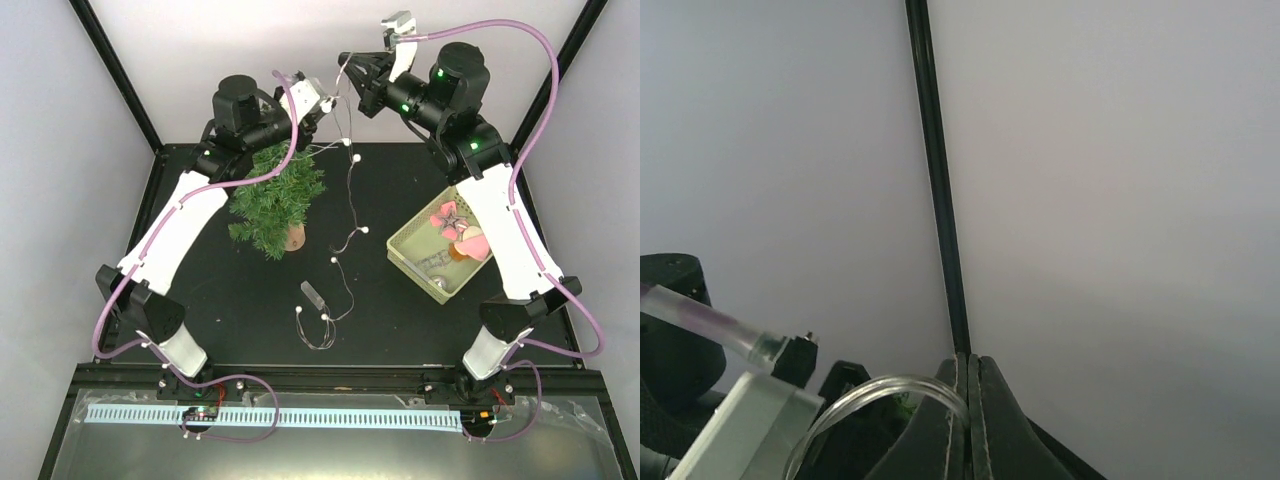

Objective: Decorate the small christmas tree
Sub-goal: Wrap the decoration item around the Christmas tree.

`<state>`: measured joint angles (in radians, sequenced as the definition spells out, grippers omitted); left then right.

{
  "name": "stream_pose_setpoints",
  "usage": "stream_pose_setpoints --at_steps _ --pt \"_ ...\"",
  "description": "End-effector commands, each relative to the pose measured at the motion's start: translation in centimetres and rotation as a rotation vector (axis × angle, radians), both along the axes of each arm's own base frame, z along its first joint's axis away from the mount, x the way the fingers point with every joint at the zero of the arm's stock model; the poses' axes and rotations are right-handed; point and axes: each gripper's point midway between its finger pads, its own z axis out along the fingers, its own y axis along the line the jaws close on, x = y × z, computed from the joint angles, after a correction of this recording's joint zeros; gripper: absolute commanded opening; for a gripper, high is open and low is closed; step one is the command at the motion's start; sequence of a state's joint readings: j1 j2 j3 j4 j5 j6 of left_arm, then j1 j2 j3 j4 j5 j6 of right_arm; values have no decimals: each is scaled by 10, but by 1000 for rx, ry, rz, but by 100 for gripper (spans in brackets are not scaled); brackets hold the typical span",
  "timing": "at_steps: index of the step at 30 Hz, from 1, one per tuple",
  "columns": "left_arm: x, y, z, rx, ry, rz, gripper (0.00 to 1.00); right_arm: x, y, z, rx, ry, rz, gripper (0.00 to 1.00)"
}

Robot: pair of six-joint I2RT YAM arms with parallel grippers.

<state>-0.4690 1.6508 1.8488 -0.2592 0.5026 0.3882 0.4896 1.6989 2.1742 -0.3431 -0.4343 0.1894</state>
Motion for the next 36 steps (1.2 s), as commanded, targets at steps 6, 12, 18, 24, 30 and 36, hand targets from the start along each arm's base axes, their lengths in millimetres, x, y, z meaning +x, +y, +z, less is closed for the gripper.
stream_pose_setpoints --at_steps 6,12,18,24,30,36 --pt "5 40 56 -20 -185 194 1 5 -16 -13 13 106 -43 1" --pt "10 53 65 -44 -196 226 2 4 -6 -37 2 188 37 1" --pt "16 72 70 -68 -188 269 1 4 3 -48 15 245 95 1" --pt "20 91 74 -85 -189 295 2 2 15 -55 38 292 179 1" --pt "25 108 78 -136 -172 320 2 5 29 -69 72 352 266 1" --pt "34 127 73 -166 -130 362 2 9 39 -81 94 402 323 1"
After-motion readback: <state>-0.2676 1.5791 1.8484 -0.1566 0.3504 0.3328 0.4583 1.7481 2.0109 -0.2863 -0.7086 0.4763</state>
